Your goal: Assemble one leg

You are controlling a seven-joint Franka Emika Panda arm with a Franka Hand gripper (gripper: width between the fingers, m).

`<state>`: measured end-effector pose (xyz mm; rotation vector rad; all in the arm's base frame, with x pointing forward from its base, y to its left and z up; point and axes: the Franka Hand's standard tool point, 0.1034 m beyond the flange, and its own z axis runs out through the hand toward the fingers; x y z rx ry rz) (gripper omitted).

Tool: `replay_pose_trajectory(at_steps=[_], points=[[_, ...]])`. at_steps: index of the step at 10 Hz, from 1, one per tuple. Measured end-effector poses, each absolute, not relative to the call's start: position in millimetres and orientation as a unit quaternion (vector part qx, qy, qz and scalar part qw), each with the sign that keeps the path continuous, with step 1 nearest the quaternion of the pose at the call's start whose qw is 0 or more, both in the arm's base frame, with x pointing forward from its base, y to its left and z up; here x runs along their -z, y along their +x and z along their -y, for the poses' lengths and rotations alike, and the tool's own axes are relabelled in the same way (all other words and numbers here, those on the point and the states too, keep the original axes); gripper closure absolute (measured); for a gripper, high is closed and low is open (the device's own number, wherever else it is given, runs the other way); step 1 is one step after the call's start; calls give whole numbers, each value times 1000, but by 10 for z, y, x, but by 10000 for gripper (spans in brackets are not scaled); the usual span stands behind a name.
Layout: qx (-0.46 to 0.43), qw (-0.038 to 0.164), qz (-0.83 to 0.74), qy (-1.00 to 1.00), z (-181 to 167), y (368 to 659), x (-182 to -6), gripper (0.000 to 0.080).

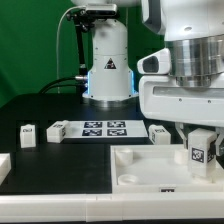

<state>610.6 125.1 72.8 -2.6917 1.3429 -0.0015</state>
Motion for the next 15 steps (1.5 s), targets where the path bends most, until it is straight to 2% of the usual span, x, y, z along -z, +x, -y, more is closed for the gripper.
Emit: replay_pose_trajectory(at_steps=[3,4,5,6,7,8,13,15], points=[[-10,65,-557,-828,-1350,6104,-746,506],[-13,68,-560,-825,-1364,6101,-743,438],[-12,68,-549,-833,-1365,6100,-743,438],[-10,68,-528,-846,-1367,6099,-741,274],[-10,67,-510,-858,-1367,6094,-728,274],[-6,67,-453,-889,-1363,6095,-722,176],[13,59,-158,-986,-1363,6122,-713,150],[25,42,-12,-999,-1349,6133,-715,150]])
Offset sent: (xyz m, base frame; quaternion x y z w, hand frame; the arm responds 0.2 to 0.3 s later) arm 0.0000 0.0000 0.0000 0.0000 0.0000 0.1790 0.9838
